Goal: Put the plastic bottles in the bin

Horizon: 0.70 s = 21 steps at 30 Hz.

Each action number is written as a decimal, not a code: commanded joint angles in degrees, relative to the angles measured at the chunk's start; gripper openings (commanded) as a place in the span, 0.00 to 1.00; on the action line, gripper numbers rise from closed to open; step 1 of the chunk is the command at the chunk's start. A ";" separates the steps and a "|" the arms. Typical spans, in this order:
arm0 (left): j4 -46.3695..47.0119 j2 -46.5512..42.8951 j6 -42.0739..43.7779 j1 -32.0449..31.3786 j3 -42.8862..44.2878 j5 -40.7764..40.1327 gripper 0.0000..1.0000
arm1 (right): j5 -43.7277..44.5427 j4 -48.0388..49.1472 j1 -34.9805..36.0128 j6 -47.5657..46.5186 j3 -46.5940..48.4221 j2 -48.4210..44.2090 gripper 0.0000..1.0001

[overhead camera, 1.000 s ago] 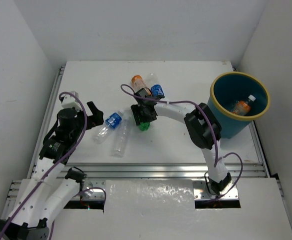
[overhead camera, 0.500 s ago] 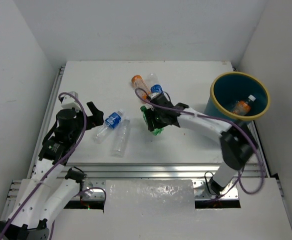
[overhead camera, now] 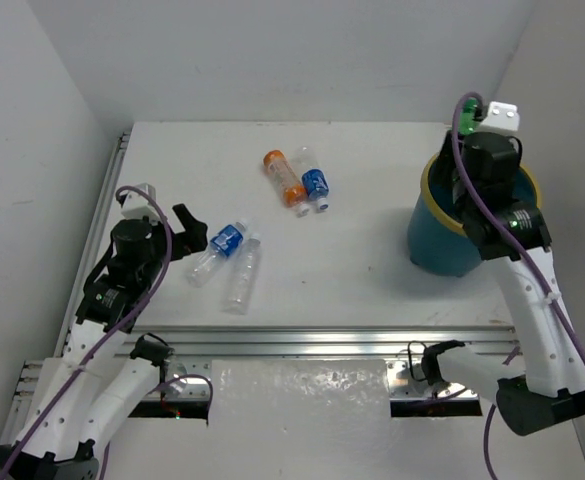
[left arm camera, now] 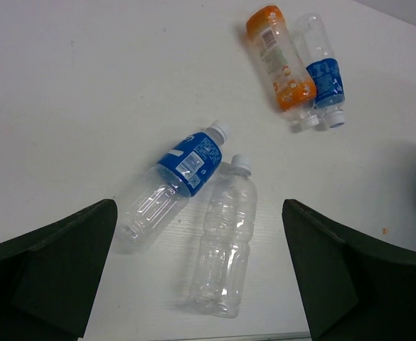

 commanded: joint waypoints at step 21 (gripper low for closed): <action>1.64 8.02 0.80 -1.37 0.86 2.80 1.00 | 7.81 -10.68 -8.78 -1.56 8.51 6.32 0.99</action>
